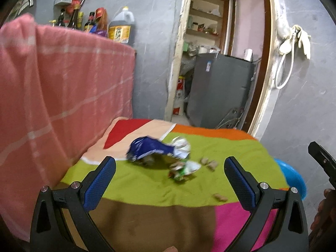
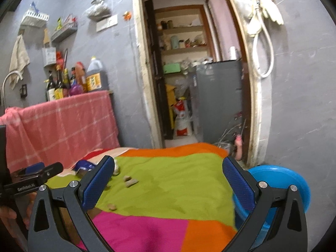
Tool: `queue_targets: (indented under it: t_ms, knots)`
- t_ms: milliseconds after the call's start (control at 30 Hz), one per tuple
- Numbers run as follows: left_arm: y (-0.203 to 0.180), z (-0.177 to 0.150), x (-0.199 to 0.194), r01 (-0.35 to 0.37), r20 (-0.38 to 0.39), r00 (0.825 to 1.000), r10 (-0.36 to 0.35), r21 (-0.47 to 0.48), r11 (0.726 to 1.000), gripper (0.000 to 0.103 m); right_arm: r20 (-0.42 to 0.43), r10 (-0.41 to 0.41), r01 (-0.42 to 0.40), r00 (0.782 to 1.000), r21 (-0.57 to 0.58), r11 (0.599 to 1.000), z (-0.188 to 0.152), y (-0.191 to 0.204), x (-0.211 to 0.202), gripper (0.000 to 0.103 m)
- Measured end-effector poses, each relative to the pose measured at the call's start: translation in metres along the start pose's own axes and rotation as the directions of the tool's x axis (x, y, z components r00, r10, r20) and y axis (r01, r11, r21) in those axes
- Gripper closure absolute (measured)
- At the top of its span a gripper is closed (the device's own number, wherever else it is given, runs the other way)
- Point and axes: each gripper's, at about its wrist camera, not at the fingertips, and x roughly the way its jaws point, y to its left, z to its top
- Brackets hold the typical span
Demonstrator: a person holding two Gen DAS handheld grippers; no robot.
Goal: Collect trash
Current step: 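Move both grippers back toward the remaining trash on the blanket, then grasp the green-white wrapper with the left gripper while the right gripper grasps a beige shell piece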
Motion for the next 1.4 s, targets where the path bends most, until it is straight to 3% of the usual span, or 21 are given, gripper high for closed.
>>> queue_targets:
  t_ms: [300, 433, 633, 1067, 1233, 1367, 1400]
  knots:
    - [0.019, -0.012, 0.026, 0.011, -0.113, 0.994, -0.011, -0.001, 1.000, 0.002, -0.124, 0.064, -0.072, 0.990, -0.060, 0.996, -0.023, 0.026, 0.032, 0.001]
    - [0.020, -0.016, 0.039, -0.001, -0.167, 0.986, 0.004, 0.015, 1.000, 0.003, -0.215, 0.086, -0.106, 0.973, -0.084, 0.991, -0.033, 0.034, 0.049, 0.023]
    - [0.022, -0.020, 0.056, 0.033, -0.248, 0.968, -0.028, 0.013, 0.999, 0.017, -0.365, 0.157, -0.195, 0.918, -0.069, 0.978, -0.053, 0.041, 0.073, 0.038]
    - [0.015, -0.009, 0.083, 0.129, -0.289, 0.949, -0.125, -0.007, 0.992, 0.044, -0.510, 0.228, -0.328, 0.829, -0.114, 0.938, -0.070, 0.067, 0.094, 0.058]
    - [0.014, -0.003, 0.093, 0.156, -0.290, 0.944, -0.158, -0.028, 0.987, 0.049, -0.537, 0.222, -0.338, 0.813, -0.126, 0.933, -0.070, 0.071, 0.105, 0.070]
    - [0.009, 0.001, 0.097, 0.181, -0.280, 0.943, -0.179, -0.020, 0.983, 0.049, -0.539, 0.213, -0.325, 0.815, -0.120, 0.938, -0.069, 0.066, 0.110, 0.089]
    - [0.007, 0.002, 0.098, 0.183, -0.280, 0.943, -0.180, -0.018, 0.983, 0.049, -0.538, 0.208, -0.318, 0.817, -0.118, 0.941, -0.069, 0.064, 0.112, 0.090]
